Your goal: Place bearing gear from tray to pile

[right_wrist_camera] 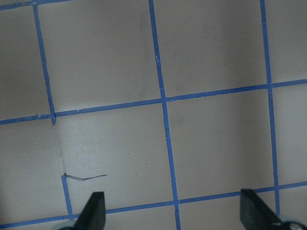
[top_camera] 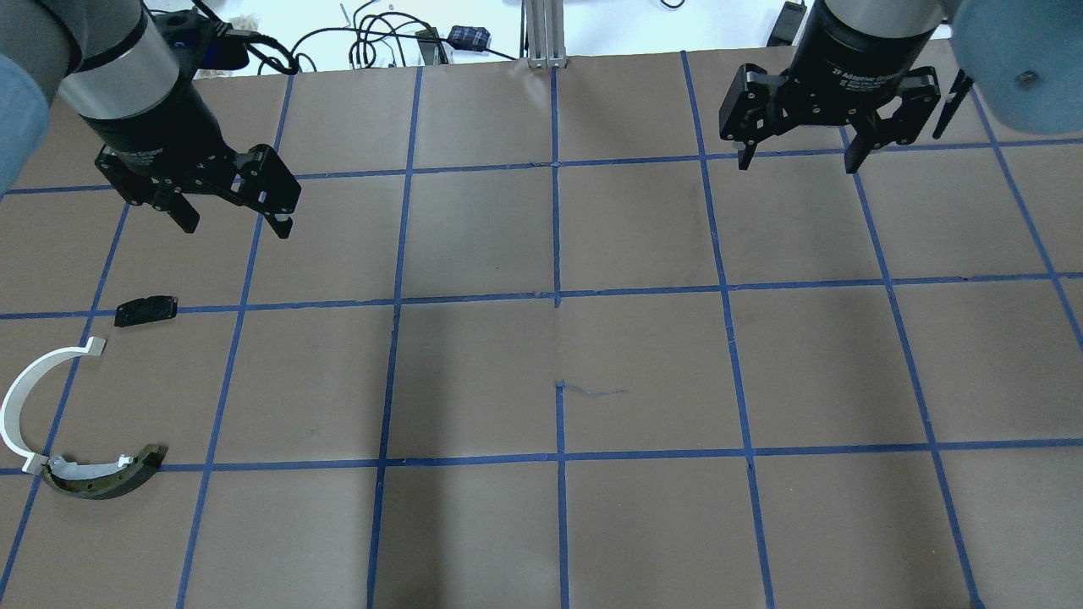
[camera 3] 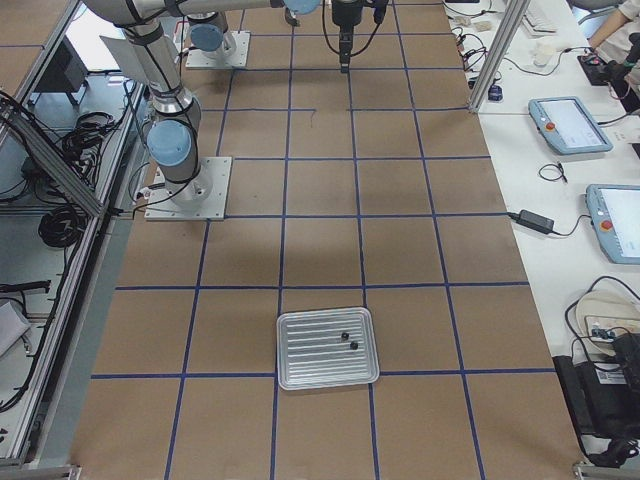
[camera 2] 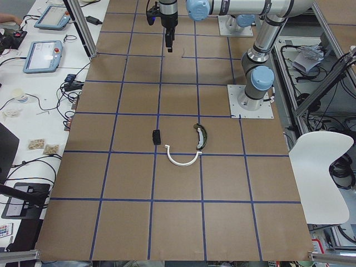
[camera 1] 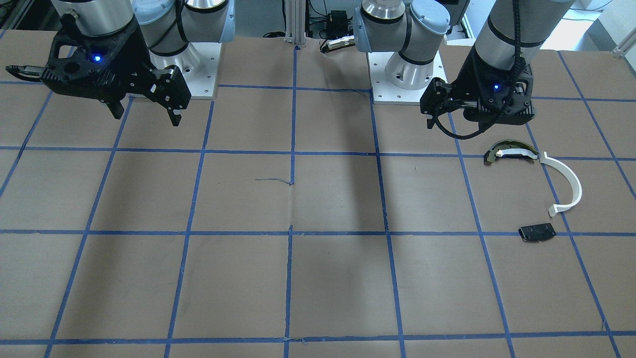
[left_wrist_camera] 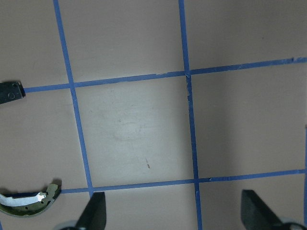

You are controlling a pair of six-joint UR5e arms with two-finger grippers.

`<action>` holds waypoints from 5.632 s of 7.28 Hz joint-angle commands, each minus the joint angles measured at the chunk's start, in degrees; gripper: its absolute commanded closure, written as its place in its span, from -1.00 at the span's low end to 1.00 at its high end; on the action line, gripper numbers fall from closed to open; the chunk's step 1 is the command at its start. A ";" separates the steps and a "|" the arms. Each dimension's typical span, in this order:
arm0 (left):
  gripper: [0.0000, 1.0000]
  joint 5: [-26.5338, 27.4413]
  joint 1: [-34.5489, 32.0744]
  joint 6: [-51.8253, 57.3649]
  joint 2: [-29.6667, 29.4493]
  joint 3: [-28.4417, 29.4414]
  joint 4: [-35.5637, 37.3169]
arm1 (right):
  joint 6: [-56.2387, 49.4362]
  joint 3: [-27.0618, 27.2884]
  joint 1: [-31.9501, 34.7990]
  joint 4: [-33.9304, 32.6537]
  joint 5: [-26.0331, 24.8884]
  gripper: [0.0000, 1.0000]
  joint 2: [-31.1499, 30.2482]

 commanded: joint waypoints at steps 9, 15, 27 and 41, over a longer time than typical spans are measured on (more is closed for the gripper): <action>-1.00 -0.04 -0.04 0.00 -0.09 -0.10 0.26 | -54.31 0.95 -37.48 -2.06 -4.82 -0.77 3.60; -1.00 0.05 -0.04 0.00 -0.18 -0.10 0.70 | -102.03 0.95 -57.65 -33.21 3.18 -0.80 31.57; -1.00 0.14 -0.04 0.09 -0.18 -0.19 0.44 | -102.93 3.06 -58.90 -35.04 2.30 -0.69 34.92; -1.00 -0.74 -0.04 -0.17 -0.53 -0.10 1.23 | -95.74 3.41 -58.29 -28.35 -2.26 1.00 29.97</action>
